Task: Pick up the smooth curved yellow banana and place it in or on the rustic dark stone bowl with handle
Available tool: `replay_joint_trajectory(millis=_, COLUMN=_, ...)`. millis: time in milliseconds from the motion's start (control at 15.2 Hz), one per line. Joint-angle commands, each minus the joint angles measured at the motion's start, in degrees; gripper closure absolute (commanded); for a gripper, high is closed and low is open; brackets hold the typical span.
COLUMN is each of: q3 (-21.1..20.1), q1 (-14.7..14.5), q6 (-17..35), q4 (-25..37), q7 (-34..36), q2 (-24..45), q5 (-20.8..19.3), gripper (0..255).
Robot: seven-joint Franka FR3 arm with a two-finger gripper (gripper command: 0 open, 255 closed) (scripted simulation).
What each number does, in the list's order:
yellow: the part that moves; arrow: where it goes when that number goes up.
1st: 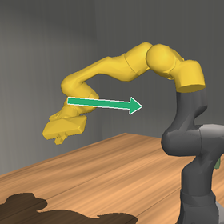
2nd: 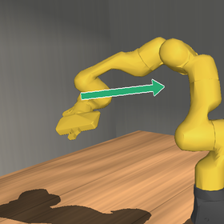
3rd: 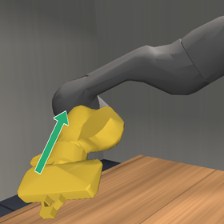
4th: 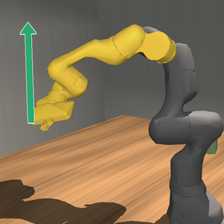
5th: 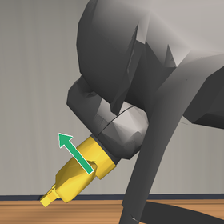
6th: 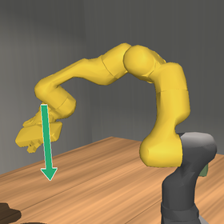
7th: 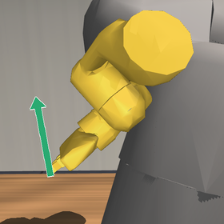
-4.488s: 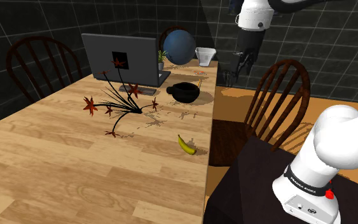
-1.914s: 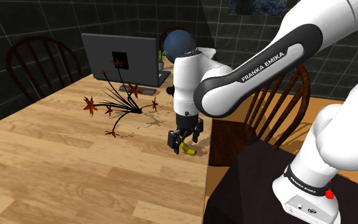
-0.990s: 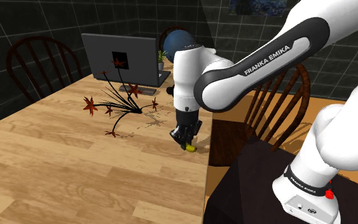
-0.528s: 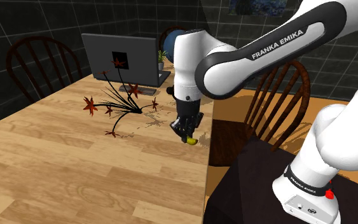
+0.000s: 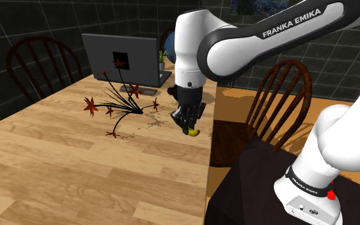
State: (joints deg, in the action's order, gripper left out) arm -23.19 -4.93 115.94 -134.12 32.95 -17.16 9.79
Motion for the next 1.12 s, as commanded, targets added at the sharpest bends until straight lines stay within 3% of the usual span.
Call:
replay_joint_trajectory(millis=0, q3=0.2, q1=0.0, q6=-1.7, q4=1.1, q7=-0.1, q2=-0.6, q5=0.0, gripper=255)
replay_joint_trajectory(millis=858, q3=1.4, q1=0.2, q6=-11.4, q4=8.7, q7=0.0, q2=-2.7, q5=-0.2, gripper=255)
replay_joint_trajectory(millis=1056, q3=3.7, q1=2.1, q6=-11.2, q4=10.3, q7=-3.4, q2=-0.6, q5=-1.8, gripper=255)
